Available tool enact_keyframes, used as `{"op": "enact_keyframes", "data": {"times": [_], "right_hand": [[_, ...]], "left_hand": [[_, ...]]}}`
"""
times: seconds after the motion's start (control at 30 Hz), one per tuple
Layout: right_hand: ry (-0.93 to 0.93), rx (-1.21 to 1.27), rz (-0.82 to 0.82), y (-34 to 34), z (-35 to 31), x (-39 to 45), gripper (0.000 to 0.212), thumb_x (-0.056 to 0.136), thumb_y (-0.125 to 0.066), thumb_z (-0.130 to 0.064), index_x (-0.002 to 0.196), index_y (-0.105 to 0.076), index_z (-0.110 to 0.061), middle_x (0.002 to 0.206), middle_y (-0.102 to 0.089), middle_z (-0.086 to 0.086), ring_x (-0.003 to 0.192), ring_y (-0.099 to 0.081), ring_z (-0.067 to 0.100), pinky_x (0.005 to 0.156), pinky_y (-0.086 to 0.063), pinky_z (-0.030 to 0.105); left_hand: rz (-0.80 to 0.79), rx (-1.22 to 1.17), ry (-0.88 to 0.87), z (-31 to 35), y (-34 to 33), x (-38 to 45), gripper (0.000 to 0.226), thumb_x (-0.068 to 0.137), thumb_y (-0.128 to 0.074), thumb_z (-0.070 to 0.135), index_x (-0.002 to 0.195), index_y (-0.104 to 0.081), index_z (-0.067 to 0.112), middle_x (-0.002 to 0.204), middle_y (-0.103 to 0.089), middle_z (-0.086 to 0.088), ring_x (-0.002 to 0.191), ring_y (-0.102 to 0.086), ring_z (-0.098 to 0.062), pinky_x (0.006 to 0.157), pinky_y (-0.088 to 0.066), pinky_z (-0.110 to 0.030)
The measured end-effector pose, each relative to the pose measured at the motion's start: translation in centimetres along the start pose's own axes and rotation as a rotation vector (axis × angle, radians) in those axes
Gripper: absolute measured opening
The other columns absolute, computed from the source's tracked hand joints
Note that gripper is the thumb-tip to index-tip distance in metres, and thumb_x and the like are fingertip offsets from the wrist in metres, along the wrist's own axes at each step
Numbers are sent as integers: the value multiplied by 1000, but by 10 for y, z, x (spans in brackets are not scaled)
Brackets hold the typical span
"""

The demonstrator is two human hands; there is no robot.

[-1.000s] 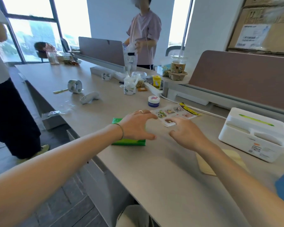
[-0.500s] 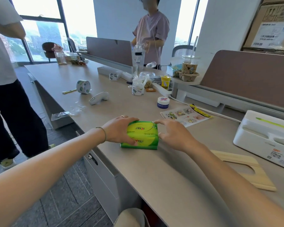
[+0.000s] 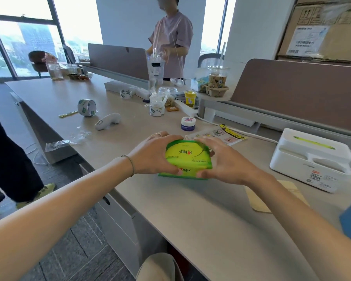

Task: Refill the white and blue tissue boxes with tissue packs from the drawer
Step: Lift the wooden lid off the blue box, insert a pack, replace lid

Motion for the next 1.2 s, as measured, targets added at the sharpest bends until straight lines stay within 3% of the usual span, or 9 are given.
{"op": "enact_keyframes", "data": {"times": [0.07,0.27,0.4,0.57,0.7,0.87,0.93,1.1,1.2], "right_hand": [[2,-37,30,14,8,-16,112,60,-89,-48,154,-29,-40,157,-35,-8,137,-39,11,110,-41,39],[-43,-99,157,73,30,-76,109,60,-92,-40,152,-34,-41,140,-46,-12,104,-55,8,86,-46,26],[-116,-152,207,111,56,-124,106,60,-94,-37,150,-38,-38,135,-48,-10,100,-53,6,79,-41,16],[-229,-175,238,151,85,-191,103,63,-94,-33,150,-39,-35,138,-43,-14,107,-48,3,78,-38,6],[-313,-216,281,178,106,-242,105,61,-94,-38,150,-39,-35,138,-46,-11,105,-56,9,83,-45,17],[-403,-248,327,200,123,-297,102,62,-94,-27,149,-40,-34,137,-43,-14,110,-49,5,79,-36,8],[-436,-239,350,205,129,-316,97,63,-93,-21,146,-43,-32,135,-46,-13,112,-48,5,80,-37,9],[-524,-188,338,205,142,-347,85,60,-95,-20,128,-47,-37,131,-50,-8,105,-57,16,84,-56,39],[-544,-165,326,200,148,-355,78,60,-95,-19,120,-48,-36,130,-50,-5,104,-59,17,85,-56,43]], "left_hand": [[4,-16,-45,21,0,7,103,59,-83,65,149,-40,38,123,-51,7,113,-49,-17,95,-44,-33],[8,-80,-179,91,-12,33,103,62,-84,63,151,-36,41,140,-49,5,125,-45,-17,99,-41,-33],[-14,-110,-278,151,-26,55,104,62,-83,65,151,-37,38,139,-49,3,124,-47,-20,104,-44,-39],[-29,-120,-387,228,-48,80,105,60,-82,68,150,-37,39,130,-49,5,121,-47,-19,99,-43,-36],[-42,-149,-481,285,-67,90,105,62,-83,64,152,-35,36,136,-47,4,124,-43,-18,99,-41,-33],[-55,-162,-557,344,-87,94,106,62,-79,69,153,-32,39,142,-46,5,129,-42,-18,104,-42,-39],[-61,-169,-588,362,-94,93,105,64,-79,68,153,-32,38,143,-46,4,128,-43,-19,98,-38,-31],[-108,-248,-634,387,-111,88,101,60,-78,67,147,-38,35,135,-51,1,120,-50,-20,100,-46,-44],[-127,-297,-631,392,-116,85,86,61,-82,60,133,-42,36,127,-52,4,111,-51,-18,94,-48,-46]]}}
Point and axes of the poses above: each hand's wrist, its own x-axis towards the middle knuckle, its own y-axis out of the back of the hand, z = x × y, the point moved 2 cm from there along x, towards the middle knuckle
